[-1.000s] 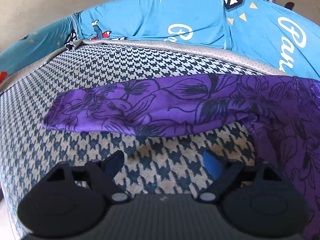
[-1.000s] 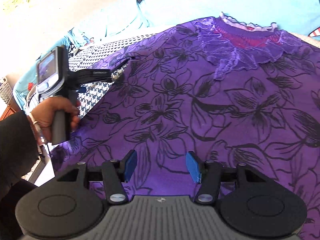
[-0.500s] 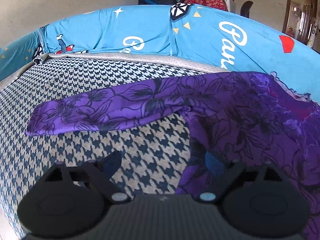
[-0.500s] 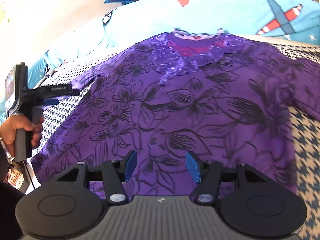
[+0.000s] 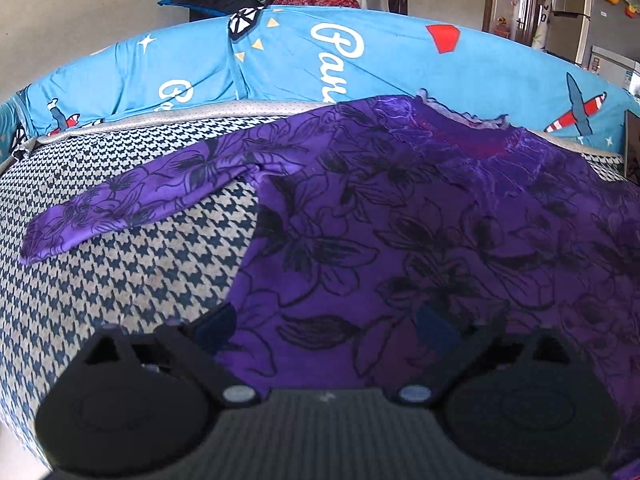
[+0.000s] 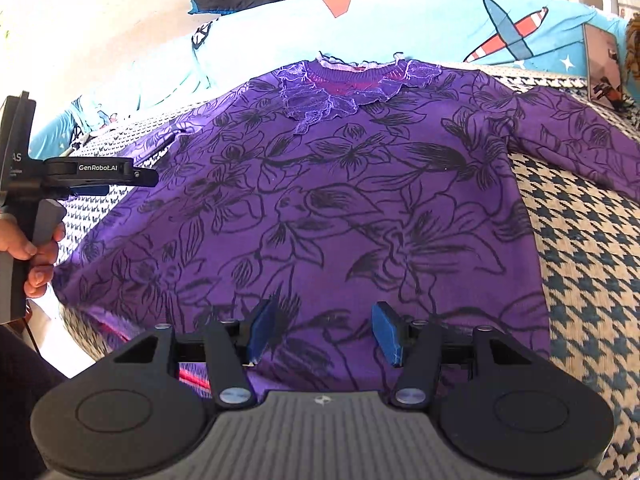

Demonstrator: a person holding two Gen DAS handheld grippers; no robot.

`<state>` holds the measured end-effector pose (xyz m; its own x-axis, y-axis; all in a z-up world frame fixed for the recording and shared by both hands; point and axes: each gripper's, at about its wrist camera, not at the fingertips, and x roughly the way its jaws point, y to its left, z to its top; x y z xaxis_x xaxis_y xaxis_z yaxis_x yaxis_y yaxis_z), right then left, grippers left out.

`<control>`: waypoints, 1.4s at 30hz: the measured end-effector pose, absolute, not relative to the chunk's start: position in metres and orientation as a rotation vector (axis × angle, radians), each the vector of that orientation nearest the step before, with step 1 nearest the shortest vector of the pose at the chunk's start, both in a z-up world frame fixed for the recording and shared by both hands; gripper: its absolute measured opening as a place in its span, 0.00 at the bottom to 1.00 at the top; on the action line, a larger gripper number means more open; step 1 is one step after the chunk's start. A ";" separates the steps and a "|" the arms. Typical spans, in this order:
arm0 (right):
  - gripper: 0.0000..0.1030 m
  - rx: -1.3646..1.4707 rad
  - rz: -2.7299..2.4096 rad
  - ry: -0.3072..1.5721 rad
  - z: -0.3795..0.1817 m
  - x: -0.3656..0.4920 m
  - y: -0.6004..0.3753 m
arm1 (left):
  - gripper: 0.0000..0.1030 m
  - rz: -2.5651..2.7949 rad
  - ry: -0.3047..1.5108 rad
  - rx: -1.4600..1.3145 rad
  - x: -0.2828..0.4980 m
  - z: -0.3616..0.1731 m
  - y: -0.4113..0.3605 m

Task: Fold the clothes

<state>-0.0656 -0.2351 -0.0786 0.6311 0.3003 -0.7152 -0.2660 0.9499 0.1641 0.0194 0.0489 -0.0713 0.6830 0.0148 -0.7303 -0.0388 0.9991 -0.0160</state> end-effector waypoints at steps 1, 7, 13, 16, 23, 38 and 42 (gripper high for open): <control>0.52 0.036 0.320 0.822 -0.079 -0.069 -0.234 | 0.96 0.022 0.825 -0.028 0.016 -0.073 0.044; 0.52 0.000 0.278 0.802 -0.082 -0.087 -0.235 | 0.97 -0.004 0.835 -0.003 -0.006 -0.084 0.020; 0.52 -0.070 0.254 0.797 -0.085 -0.108 -0.234 | 1.00 -0.012 0.851 -0.004 -0.025 -0.092 0.005; 0.52 -0.054 0.255 0.812 -0.085 -0.115 -0.238 | 1.00 -0.001 0.867 0.001 -0.033 -0.096 0.000; 0.52 -0.027 0.264 0.852 -0.089 -0.133 -0.243 | 1.00 0.024 0.876 -0.010 -0.049 -0.100 -0.007; 0.52 0.197 0.222 1.024 -0.107 -0.148 -0.273 | 1.00 0.062 0.900 -0.044 -0.086 -0.104 -0.010; 0.52 0.178 0.253 0.926 -0.096 -0.161 -0.276 | 1.00 0.069 0.918 -0.051 -0.094 -0.106 -0.010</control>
